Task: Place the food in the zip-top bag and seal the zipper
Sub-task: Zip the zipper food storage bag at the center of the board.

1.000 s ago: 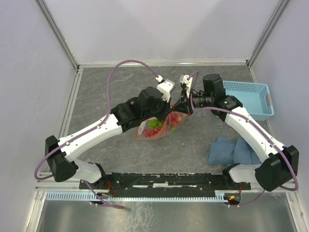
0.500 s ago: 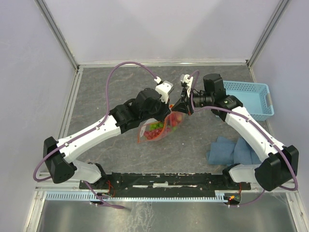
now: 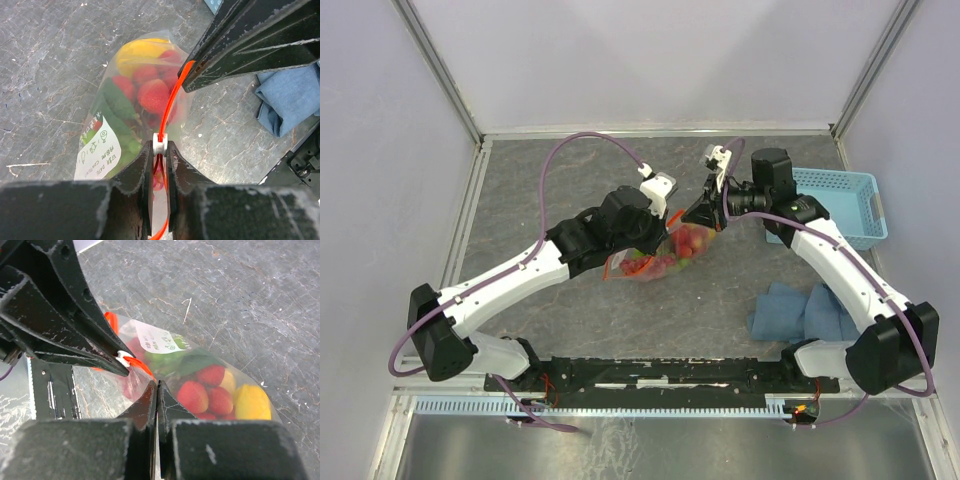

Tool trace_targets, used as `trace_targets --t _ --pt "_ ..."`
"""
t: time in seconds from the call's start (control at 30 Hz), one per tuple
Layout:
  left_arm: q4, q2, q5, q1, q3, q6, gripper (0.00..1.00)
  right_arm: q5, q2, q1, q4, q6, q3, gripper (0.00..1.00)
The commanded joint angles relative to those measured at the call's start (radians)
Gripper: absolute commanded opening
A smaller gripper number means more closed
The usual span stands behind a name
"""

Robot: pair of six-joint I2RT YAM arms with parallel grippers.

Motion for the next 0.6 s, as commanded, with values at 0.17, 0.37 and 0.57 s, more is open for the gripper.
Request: trace_targets --t 0.17,0.37,0.57 --pt "-0.012 -0.019 0.042 0.008 0.041 0.085 0.03 -0.156 -0.002 -0.016 0.015 -0.130 0.025 0.40" --pt "-0.004 -0.016 0.071 0.007 0.049 0.090 0.03 -0.237 0.061 -0.014 -0.009 -0.177 0.056 0.55" --pt "-0.002 -0.012 0.085 0.008 0.054 0.089 0.03 -0.269 0.108 0.000 -0.012 -0.182 0.072 0.52"
